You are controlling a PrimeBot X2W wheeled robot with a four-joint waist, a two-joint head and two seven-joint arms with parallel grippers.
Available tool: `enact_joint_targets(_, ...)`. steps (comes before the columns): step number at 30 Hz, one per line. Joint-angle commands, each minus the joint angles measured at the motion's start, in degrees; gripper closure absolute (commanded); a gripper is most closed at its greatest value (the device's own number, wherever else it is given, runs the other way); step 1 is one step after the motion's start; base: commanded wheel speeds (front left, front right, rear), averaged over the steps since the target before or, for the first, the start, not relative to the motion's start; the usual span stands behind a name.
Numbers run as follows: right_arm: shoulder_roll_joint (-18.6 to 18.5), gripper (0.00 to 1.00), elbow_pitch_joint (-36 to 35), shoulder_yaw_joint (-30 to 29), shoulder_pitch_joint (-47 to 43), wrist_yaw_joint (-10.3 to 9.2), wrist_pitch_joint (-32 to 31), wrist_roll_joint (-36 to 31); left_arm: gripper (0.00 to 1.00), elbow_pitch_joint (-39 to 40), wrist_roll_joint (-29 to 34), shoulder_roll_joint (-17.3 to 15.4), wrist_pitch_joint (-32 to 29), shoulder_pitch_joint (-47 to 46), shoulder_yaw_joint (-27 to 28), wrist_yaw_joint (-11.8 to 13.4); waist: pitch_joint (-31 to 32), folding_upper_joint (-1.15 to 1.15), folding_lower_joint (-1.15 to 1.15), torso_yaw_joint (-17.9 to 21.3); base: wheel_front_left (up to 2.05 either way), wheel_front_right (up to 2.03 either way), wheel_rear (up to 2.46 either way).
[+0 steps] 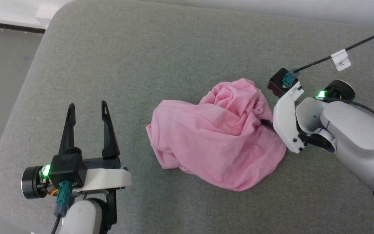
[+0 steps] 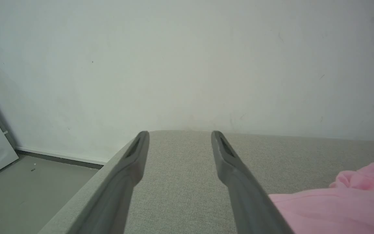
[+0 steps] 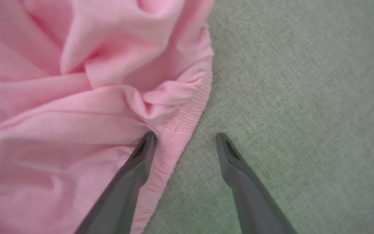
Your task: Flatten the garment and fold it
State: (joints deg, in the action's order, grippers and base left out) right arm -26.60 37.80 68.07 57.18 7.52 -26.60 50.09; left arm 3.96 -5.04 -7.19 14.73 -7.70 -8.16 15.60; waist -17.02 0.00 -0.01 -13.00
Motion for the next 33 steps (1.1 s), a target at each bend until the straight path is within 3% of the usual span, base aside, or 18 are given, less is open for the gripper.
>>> enact_joint_targets(1, 0.29, 0.23, 0.98, 2.32, -1.88, -0.03, 0.07, 0.77, 0.0, -0.48, 0.81, 0.48, 0.27, -0.6, 0.77, -0.6, -0.19, 0.0, 0.01, -0.19, 0.0, 0.0, 0.0)
enact_joint_targets(2, 0.17, 1.0, 0.84, 2.63, -1.49, -0.03, 1.44, 1.14, 0.0, -0.63, 1.01, 0.68, 0.27, -0.39, 1.19, -0.82, 0.09, 0.0, 0.01, 0.14, 0.0, 0.0, 0.0)
enact_joint_targets(11, -2.98, 1.0, -3.04, 2.06, 5.59, -0.03, 22.69, 2.38, 0.0, -1.81, 2.54, 1.11, 0.27, 2.2, 4.37, -2.95, 5.82, 0.0, 0.01, 4.61, 0.0, 0.0, 0.0)
enact_joint_targets(15, -6.59, 1.0, -7.05, 0.0, 6.57, -0.03, 30.51, 3.52, 0.0, -1.63, 3.13, 1.18, 0.27, 3.61, 4.83, -3.57, 8.68, 0.0, 0.01, 6.64, 0.0, 0.0, 0.0)
enact_joint_targets(19, -12.67, 1.0, -13.13, -3.01, 3.91, -0.03, 35.91, 4.68, 0.0, -1.52, 3.42, 1.46, 0.27, 5.24, 4.99, -3.85, 10.71, 0.0, 0.01, 8.4, 0.0, 0.0, 0.0)
enact_joint_targets(25, -22.28, 1.0, -20.7, -8.3, -9.61, -0.03, 38.18, 4.82, 0.0, -1.57, 3.42, 1.74, 0.27, 7.69, 5.54, -4.33, 12.82, 0.0, 0.01, 10.95, 0.0, 0.0, 0.0)
enact_joint_targets(29, -23.42, 1.0, -21.55, -10.01, -19.13, -0.03, 37.47, 4.35, 0.0, -1.48, 3.41, 1.93, 0.27, 8.7, 5.86, -4.46, 13.37, 0.0, 0.01, 12.37, 0.0, 0.0, 0.0)
enact_joint_targets(33, -21.57, 1.0, -19.89, -11.64, -30.9, -0.03, 35.84, 2.82, 0.0, -1.55, 3.71, 2.22, 0.27, 8.88, 5.48, -4.82, 13.47, 0.0, 0.01, 13.31, 0.0, 0.0, 0.0)
